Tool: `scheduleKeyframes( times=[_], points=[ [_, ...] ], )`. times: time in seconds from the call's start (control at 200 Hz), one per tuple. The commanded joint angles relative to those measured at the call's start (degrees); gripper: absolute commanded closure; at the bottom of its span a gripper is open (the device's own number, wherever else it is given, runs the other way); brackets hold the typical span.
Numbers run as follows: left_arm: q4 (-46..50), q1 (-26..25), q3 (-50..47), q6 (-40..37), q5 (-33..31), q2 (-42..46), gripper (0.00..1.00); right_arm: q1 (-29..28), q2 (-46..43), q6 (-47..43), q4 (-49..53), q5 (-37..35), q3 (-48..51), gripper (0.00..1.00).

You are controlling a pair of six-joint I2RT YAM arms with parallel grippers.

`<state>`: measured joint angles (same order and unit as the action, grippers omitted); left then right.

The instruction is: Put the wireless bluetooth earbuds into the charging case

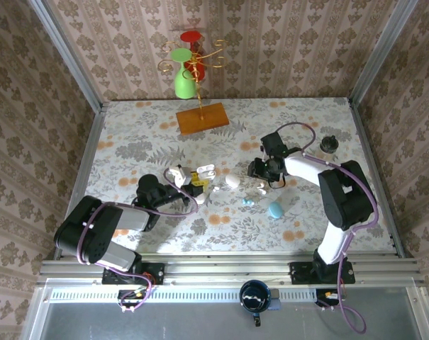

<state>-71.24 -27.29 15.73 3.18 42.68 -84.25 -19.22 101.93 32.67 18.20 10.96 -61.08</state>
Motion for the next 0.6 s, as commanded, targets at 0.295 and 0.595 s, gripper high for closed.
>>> scheduleKeyframes(
  times=[0.295, 0.595],
  points=[
    [-2.4, 0.1, -0.9, -0.1, -1.3, 2.1, 1.0, 0.2, -9.5, 3.8, -3.2, -5.6, 12.2, 0.51],
    [-2.4, 0.2, -0.8, -0.5, -0.8, 1.7, 1.0, -0.3, -4.6, 4.2, -6.3, -0.2, 8.5, 0.54]
  ],
)
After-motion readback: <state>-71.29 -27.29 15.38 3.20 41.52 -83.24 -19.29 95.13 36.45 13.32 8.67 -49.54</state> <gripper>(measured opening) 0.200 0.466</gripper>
